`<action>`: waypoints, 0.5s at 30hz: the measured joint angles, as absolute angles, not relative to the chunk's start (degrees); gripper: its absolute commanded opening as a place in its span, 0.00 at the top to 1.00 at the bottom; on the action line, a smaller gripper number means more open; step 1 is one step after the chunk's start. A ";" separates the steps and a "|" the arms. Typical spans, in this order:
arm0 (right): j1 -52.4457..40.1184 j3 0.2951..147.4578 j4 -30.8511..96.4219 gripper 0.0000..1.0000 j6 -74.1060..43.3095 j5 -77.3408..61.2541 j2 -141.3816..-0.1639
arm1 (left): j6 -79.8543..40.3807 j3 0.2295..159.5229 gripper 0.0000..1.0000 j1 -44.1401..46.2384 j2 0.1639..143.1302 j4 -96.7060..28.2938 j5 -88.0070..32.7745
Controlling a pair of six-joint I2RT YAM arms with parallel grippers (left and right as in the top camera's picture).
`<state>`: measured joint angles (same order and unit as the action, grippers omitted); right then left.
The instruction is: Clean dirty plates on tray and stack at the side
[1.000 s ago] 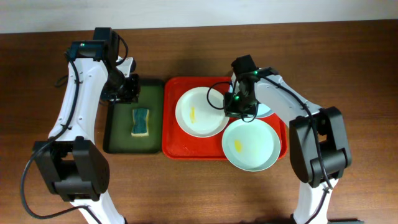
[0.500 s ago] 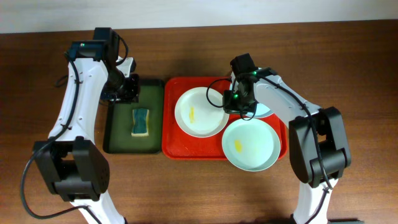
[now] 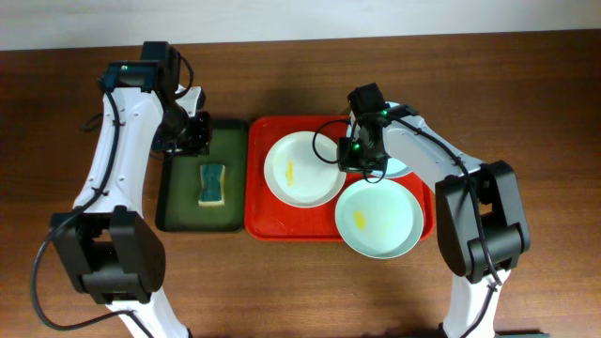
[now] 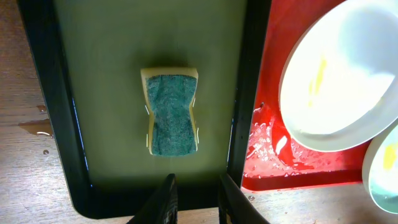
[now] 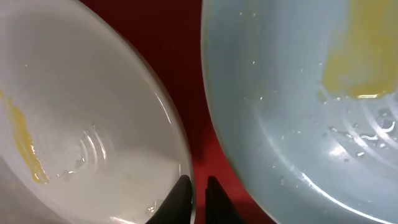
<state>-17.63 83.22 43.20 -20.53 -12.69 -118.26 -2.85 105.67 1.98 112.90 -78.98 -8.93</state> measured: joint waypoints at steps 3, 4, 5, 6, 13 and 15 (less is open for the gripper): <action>-17.63 82.52 42.33 0.96 -20.64 -12.49 -118.26 | -2.85 105.67 0.79 1.98 112.90 -78.98 -8.93; -17.63 82.48 42.33 0.96 -20.47 -12.51 -118.26 | -2.85 105.67 0.79 1.98 112.90 -78.98 -8.93; -17.63 82.48 42.35 0.96 -20.53 -12.53 -118.26 | -2.85 105.67 0.77 1.98 112.90 -78.98 -8.93; -17.63 82.48 42.35 0.96 -20.53 -12.56 -118.26 | -2.85 105.67 0.77 1.98 112.90 -79.00 -8.93; -17.63 82.48 42.35 0.96 -20.51 -14.06 -118.26 | -2.87 101.27 0.66 1.98 112.90 -78.26 -6.52; -17.63 82.48 42.35 0.96 -20.56 -14.26 -118.26 | -3.05 96.95 1.00 1.98 112.88 -76.18 -5.93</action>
<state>-17.63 82.48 42.35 -20.56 -14.26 -118.26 -3.05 96.95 1.98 112.88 -76.18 -5.93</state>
